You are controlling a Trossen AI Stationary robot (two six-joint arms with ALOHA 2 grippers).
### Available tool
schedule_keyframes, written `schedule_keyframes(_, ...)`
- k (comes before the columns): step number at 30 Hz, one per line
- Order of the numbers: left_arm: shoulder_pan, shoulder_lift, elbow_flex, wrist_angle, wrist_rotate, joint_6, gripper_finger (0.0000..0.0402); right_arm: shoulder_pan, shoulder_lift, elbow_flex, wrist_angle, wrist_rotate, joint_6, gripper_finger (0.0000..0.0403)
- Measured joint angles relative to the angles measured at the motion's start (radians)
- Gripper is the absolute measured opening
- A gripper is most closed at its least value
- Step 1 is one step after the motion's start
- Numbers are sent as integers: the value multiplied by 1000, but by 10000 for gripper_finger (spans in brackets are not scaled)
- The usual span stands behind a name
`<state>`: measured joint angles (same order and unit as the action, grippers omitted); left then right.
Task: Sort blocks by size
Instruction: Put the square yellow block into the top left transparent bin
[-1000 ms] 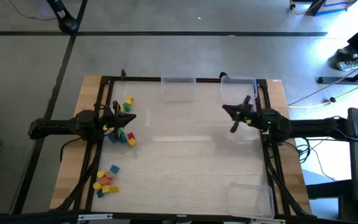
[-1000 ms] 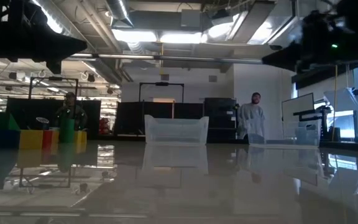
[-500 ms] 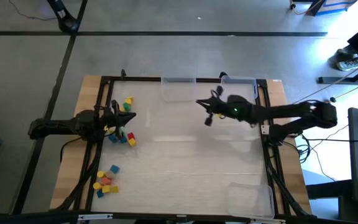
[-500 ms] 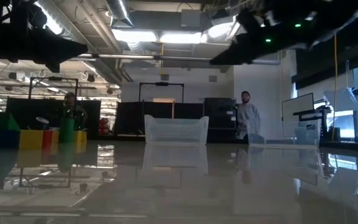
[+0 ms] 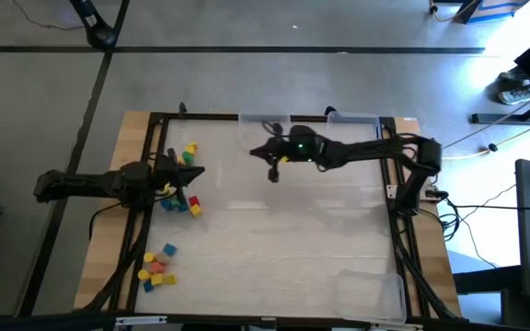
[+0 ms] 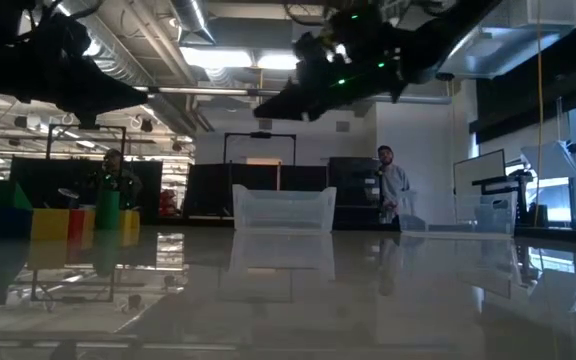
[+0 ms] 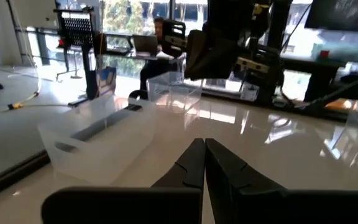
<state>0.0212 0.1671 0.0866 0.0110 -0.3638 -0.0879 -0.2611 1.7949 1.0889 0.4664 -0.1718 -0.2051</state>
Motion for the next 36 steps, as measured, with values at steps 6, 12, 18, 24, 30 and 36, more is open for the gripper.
schedule_keyframes(6, 0, 64, 68, -118, -7, -62, 0, 44, 125, 113, 2, 3, 48, 21)
schedule_keyframes(12, -3, 103, 95, -206, -7, -85, 0, 101, 230, 191, 4, -6, 48, 21)
schedule_keyframes(18, -4, 106, 94, -272, -7, -95, 0, 166, 332, 288, 3, -7, 44, 21)
schedule_keyframes(24, -3, 106, 94, -263, -7, -96, 0, 221, 424, 397, 2, -34, 44, 51)
schedule_keyframes(30, -3, 106, 94, -263, -7, -155, 0, 266, 507, 503, 3, -35, 44, 133)
schedule_keyframes(36, -2, 106, 94, -263, -7, -159, 0, 299, 622, 638, 3, 22, 44, 191)
